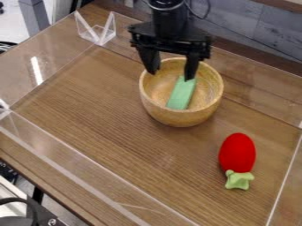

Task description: Move the red fruit to the right

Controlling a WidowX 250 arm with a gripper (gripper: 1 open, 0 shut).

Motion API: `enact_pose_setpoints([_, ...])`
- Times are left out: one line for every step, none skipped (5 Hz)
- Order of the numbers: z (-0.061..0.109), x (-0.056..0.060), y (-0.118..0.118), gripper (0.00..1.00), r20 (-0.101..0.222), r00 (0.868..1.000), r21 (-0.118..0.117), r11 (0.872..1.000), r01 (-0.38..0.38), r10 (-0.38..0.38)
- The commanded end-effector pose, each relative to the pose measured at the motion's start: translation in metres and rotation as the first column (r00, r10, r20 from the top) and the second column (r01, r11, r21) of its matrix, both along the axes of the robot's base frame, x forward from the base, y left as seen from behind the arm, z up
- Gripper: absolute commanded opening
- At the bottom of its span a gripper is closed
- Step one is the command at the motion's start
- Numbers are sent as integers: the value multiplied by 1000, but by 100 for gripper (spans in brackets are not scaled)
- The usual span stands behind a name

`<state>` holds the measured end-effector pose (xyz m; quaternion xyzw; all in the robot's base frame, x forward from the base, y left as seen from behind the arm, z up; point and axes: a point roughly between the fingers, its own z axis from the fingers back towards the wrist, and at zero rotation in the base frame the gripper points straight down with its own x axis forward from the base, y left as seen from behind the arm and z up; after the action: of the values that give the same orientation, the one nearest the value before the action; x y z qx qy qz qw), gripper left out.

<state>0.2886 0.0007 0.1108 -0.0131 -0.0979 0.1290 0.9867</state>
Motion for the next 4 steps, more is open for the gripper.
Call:
enact_pose_setpoints([10,1,-28,100,32,998,-10,999,50,-50])
enact_pose_setpoints([6,-9,-69,100,24,995,-24,995,97,-96])
enact_pose_setpoints([-8,-14,-82,0,14,999,-36,999,32,-31])
enact_pose_setpoints([-20,-19,-81,0,3,1000,-33,999,-16,16])
